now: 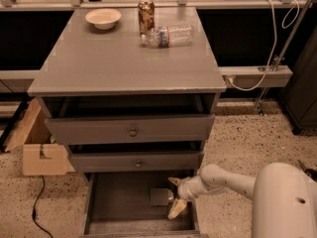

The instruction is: Pick 7up can from bottom drawer and place on counter

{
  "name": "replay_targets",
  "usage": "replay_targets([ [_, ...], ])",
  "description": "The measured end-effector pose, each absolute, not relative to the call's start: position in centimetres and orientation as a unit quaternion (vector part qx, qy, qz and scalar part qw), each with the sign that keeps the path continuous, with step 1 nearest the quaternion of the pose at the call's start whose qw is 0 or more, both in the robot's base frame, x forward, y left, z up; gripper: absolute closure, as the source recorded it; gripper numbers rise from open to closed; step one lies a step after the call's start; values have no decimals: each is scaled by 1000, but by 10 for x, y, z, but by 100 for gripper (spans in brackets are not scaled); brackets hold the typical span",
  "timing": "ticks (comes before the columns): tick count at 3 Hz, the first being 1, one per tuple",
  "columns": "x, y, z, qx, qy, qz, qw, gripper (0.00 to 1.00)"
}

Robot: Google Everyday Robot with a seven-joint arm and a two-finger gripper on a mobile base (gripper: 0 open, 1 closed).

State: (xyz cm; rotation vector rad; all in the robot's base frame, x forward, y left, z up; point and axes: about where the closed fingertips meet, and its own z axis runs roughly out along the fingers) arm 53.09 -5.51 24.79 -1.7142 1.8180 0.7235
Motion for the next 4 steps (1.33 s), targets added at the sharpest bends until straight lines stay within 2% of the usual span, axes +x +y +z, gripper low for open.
replay_targets([
  [4,547,-31,180,-674,660,234,236,0],
])
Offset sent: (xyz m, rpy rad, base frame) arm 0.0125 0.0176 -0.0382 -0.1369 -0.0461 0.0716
